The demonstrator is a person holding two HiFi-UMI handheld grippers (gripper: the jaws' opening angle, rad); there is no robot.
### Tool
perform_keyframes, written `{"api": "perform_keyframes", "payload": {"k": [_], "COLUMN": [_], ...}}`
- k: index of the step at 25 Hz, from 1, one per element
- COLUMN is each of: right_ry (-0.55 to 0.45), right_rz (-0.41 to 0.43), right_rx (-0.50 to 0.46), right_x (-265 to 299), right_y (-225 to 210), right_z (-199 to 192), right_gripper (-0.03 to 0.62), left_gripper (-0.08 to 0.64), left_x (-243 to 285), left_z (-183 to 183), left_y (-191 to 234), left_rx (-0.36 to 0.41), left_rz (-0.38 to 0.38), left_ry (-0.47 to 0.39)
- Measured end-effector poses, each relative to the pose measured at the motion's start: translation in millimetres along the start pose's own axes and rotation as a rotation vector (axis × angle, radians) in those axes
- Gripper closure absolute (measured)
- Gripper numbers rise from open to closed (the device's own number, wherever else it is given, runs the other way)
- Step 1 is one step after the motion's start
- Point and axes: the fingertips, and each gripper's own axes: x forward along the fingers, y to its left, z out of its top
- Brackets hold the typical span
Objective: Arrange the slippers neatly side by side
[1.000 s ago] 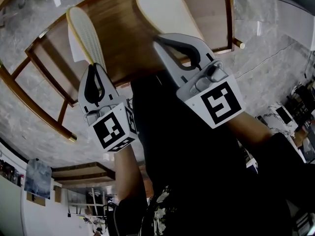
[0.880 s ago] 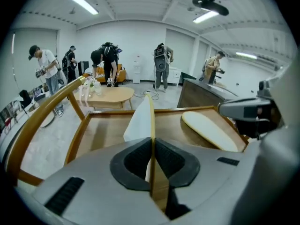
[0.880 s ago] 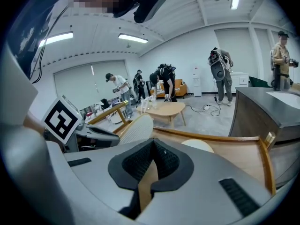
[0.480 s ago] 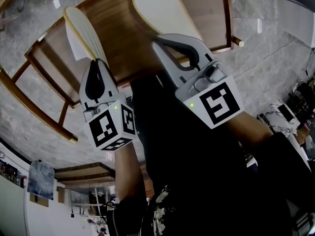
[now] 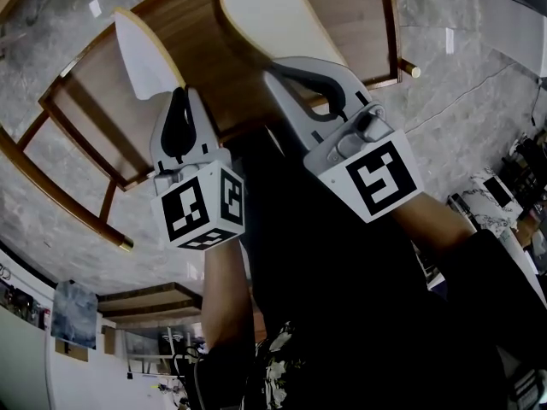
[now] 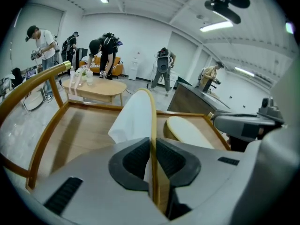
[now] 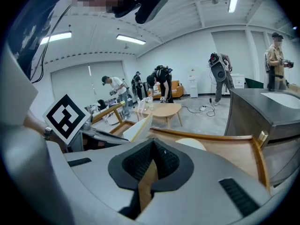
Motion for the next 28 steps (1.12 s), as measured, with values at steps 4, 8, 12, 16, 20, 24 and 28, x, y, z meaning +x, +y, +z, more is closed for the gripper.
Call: {"api": "perform_keyframes", "payload": {"k": [4, 8, 12, 16, 20, 24, 28], "right_ry": [0.006, 0.007, 0.013, 0.014, 0.016, 0.013, 0.015], "right_rz": [-0.009, -0.020, -0.032, -0.036, -0.034, -0.031, -0.031], "right_rx": [0.003, 0.006, 0.013, 0.017, 0.020, 0.023, 0.028], "right_x": [-2.6, -4.4, -6.6, -6.5, -6.1, -3.9, -3.5], "right_y": [-2.4, -5.9, -11.1, -12.5, -12.3, -11.5, -11.9], "right_z": [-5.0, -6.5, -8.5, -11.6, -11.5, -10.8, -12.6], "right_gripper": [0.595, 0.595, 0.595, 0.595, 0.595, 0.595, 0.595], "left_gripper": [0.522, 0.520, 0.557, 0.557, 0.557, 0.555, 0.516], "left_x": [10.5, 20.5, 27.1, 28.7, 24.2, 11.7, 1.1], "left_z": [-0.1, -2.9, -11.0, -15.1, -11.7, -12.8, -3.7], "left_y": [-4.7, -5.7, 5.5, 12.5, 8.9, 0.1, 1.2], "left_rx": [-0.044, -0.104, -0.153, -0.125, -0.081, -0.036, 0.024], "left_rz": [-0.025, -0.040, 0.000, 0.013, 0.006, -0.006, 0.007], "left_ry": [0.000, 0.011, 0.038, 0.048, 0.038, 0.024, -0.007]}}
